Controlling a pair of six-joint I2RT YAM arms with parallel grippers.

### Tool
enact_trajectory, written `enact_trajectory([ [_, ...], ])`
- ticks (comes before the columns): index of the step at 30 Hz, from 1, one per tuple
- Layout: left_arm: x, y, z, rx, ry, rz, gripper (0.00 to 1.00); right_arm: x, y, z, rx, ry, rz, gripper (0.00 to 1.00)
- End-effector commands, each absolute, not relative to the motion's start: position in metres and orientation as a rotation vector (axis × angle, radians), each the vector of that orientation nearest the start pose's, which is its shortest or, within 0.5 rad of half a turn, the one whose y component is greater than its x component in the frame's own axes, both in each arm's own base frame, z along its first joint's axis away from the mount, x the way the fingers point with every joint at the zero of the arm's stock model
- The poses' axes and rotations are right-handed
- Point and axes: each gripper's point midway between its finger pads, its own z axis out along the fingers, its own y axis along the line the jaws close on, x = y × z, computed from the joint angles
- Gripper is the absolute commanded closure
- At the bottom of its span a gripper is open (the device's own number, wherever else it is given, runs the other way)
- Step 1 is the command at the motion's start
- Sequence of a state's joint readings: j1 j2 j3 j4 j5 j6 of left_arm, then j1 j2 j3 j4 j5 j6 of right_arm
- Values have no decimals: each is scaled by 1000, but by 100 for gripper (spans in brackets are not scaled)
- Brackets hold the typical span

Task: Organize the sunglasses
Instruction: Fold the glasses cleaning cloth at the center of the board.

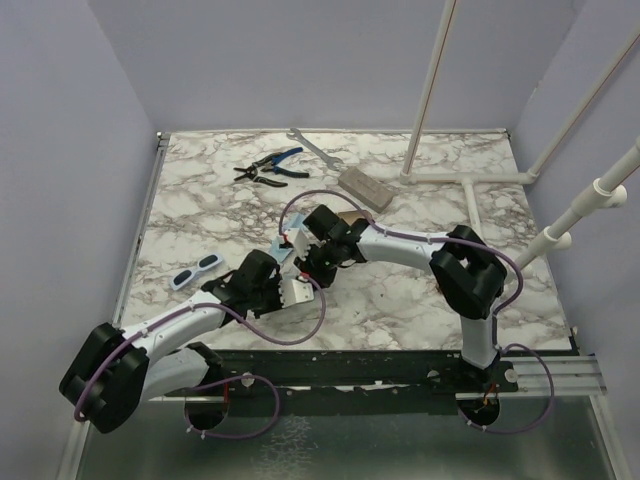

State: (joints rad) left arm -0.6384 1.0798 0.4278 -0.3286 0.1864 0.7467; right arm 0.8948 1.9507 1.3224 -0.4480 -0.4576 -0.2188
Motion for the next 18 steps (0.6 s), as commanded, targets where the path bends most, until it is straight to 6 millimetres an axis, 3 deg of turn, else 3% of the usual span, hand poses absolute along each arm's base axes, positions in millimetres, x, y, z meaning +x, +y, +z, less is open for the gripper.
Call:
enact_trajectory([
  [1, 199, -142, 20, 1604, 1969, -164, 100, 217, 373, 28, -1616, 2238, 787, 100],
  [7, 206, -146, 29, 1563, 1964, -174, 100, 208, 369, 26, -1657, 2257, 826, 100],
  [13, 182, -153, 29, 1699, 1907, -305, 100, 182, 363, 31, -1691, 2260, 967, 99],
  [18, 179, -155, 29, 1718, 1908, -333, 100, 161, 360, 33, -1720, 2292, 1074, 99],
])
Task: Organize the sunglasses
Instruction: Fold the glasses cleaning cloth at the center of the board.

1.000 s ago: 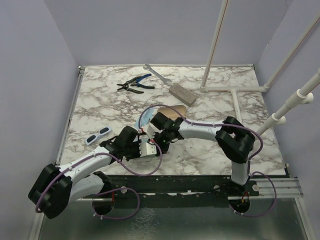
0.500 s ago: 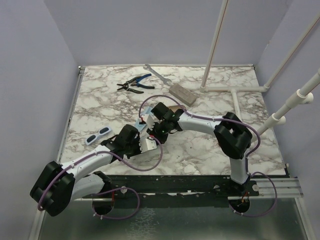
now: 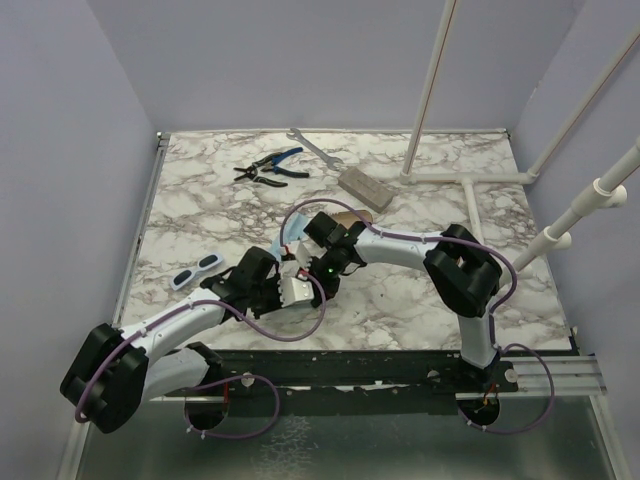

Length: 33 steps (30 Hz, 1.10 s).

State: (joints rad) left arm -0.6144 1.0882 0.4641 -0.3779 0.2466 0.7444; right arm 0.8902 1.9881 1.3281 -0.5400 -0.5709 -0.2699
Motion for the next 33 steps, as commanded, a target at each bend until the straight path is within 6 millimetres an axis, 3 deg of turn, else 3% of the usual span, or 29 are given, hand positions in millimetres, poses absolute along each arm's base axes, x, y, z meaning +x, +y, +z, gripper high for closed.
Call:
enact_trajectory([
  [1, 179, -154, 29, 1725, 1907, -331, 100, 157, 359, 32, -1730, 2298, 1088, 100],
  [7, 186, -151, 32, 1674, 1945, -287, 100, 153, 360, 30, -1721, 2326, 1113, 99],
  [12, 202, -150, 37, 1563, 1988, -234, 100, 171, 362, 22, -1633, 2404, 1059, 100],
  [16, 203, -146, 34, 1559, 2001, -219, 100, 185, 363, 24, -1563, 2413, 1038, 99],
  [30, 219, -145, 32, 1511, 1970, -154, 100, 204, 374, 17, -1528, 2395, 1006, 97],
  [33, 216, -145, 28, 1531, 1962, -166, 86, 208, 375, 13, -1521, 2397, 981, 92],
])
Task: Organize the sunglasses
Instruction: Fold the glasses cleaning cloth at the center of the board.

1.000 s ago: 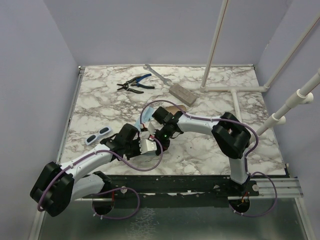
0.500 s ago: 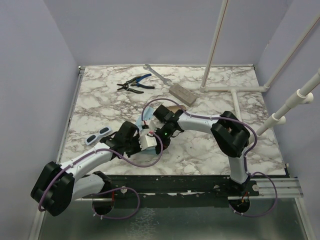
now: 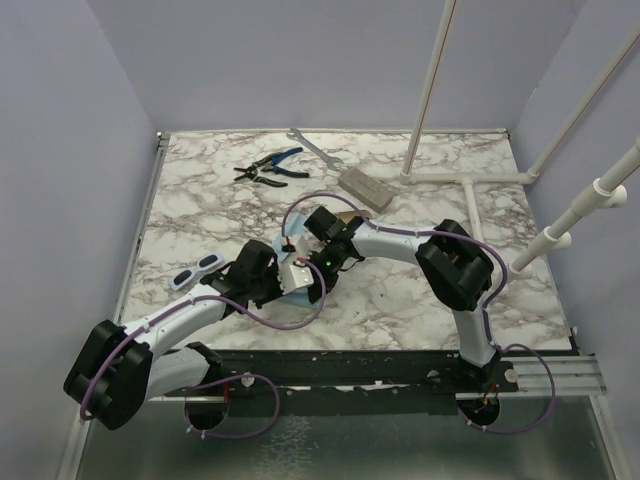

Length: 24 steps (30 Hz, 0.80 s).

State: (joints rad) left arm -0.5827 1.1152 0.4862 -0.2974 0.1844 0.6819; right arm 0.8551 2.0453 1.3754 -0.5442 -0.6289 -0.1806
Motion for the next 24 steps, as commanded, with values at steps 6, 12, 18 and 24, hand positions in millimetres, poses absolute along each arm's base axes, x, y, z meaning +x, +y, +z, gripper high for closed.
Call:
enact_trajectory([
  [6, 216, -145, 28, 1533, 1957, -164, 65, 216, 372, 10, -1516, 2410, 923, 84],
  [12, 225, -141, 35, 1520, 1940, -117, 63, 223, 370, 14, -1505, 2405, 878, 79],
  [18, 231, -137, 40, 1502, 1938, -102, 62, 232, 370, 17, -1484, 2389, 840, 77],
  [24, 227, -137, 42, 1530, 1920, -140, 60, 238, 373, 21, -1483, 2369, 830, 85],
])
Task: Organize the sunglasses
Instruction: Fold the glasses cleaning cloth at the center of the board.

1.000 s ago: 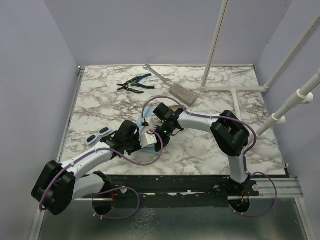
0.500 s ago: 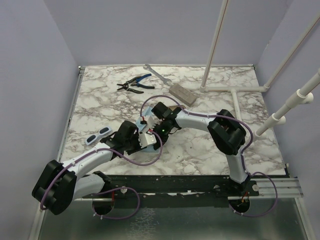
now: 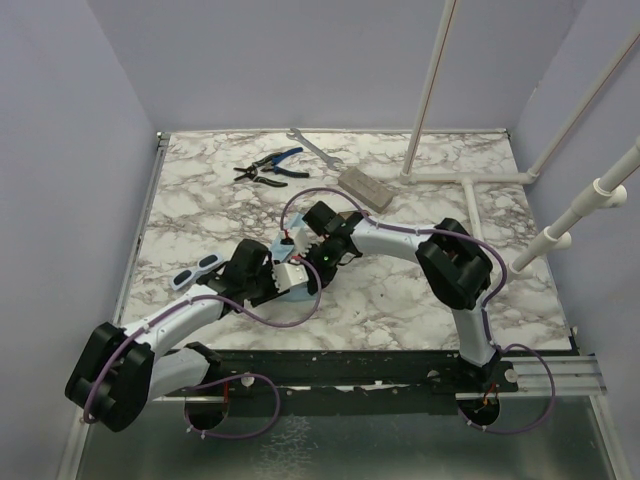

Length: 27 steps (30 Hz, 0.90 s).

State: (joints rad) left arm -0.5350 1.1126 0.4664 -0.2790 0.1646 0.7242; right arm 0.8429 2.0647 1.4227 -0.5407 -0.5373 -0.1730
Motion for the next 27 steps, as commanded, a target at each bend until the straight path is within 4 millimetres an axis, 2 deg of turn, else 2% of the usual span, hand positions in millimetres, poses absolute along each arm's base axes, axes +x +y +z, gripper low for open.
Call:
enact_trajectory([
  [1, 229, -138, 45, 1528, 1914, -147, 60, 238, 374, 22, -1483, 2367, 827, 85],
  [6, 240, -141, 55, 1506, 1881, -197, 54, 239, 374, 23, -1485, 2363, 827, 84],
  [13, 242, -146, 49, 1421, 1951, -340, 46, 243, 373, 25, -1456, 2375, 822, 81],
  [16, 237, -147, 39, 1473, 1937, -365, 48, 246, 372, 24, -1433, 2384, 825, 81],
  [22, 246, -140, 29, 1511, 1938, -290, 60, 246, 369, 25, -1415, 2391, 832, 79],
  [27, 250, -135, 24, 1457, 2017, -270, 61, 246, 369, 25, -1406, 2388, 844, 80],
])
